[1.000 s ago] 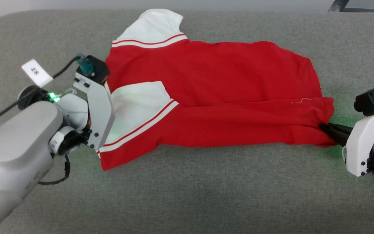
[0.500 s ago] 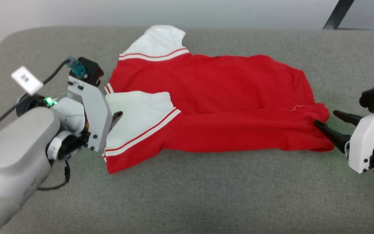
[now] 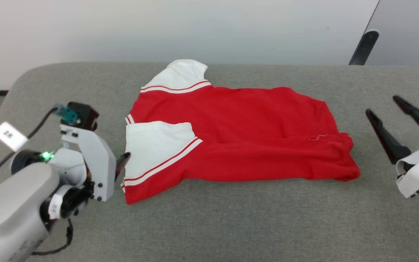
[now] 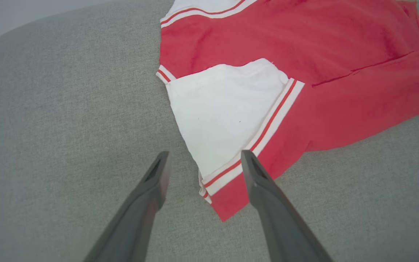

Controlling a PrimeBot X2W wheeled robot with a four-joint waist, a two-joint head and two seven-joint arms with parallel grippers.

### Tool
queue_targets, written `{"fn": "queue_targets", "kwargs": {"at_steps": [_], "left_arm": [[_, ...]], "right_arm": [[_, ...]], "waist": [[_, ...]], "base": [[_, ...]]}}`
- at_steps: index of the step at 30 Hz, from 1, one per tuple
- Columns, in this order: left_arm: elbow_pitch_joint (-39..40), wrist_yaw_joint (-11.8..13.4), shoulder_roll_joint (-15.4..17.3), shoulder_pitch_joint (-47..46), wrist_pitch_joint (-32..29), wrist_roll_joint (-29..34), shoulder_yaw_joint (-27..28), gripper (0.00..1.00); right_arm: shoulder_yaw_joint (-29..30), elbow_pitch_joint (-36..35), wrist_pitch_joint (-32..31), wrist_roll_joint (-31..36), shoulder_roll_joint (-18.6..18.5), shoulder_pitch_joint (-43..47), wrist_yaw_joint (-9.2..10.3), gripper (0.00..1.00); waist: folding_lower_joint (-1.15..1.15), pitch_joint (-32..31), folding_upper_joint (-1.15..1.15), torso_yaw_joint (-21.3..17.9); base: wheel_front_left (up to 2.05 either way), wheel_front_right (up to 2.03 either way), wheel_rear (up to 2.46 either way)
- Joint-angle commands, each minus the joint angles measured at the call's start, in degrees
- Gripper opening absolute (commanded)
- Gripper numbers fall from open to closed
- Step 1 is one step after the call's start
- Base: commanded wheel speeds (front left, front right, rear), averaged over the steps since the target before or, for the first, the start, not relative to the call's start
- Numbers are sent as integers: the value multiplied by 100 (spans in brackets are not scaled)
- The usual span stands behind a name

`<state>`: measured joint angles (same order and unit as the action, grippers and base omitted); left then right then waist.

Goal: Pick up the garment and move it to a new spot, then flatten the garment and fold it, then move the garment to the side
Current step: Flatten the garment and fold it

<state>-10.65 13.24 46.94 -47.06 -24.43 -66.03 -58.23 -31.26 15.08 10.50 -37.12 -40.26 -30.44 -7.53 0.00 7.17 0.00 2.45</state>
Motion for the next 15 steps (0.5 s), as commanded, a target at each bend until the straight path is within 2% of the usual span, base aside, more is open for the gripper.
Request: {"fn": "queue_targets", "kwargs": {"at_steps": [1, 8, 15], "left_arm": [[44, 78, 42, 94, -35, -89, 43, 100], [138, 369, 238, 158, -517, -485, 160, 100], [-149, 671, 308, 79, -1455, -994, 135, 100]], "right_arm": [[263, -77, 75, 180, 136, 173, 6, 100], [1704, -970, 100, 1365, 1010, 1009, 6, 100], [2395, -1929, -394, 1893, 1678, 1730, 6, 100]], "waist": [[0, -34, 0, -93], [0, 79, 0, -366], [0, 275, 0, -612]], "base": [[0, 0, 0], [0, 0, 0], [0, 0, 0]]}}
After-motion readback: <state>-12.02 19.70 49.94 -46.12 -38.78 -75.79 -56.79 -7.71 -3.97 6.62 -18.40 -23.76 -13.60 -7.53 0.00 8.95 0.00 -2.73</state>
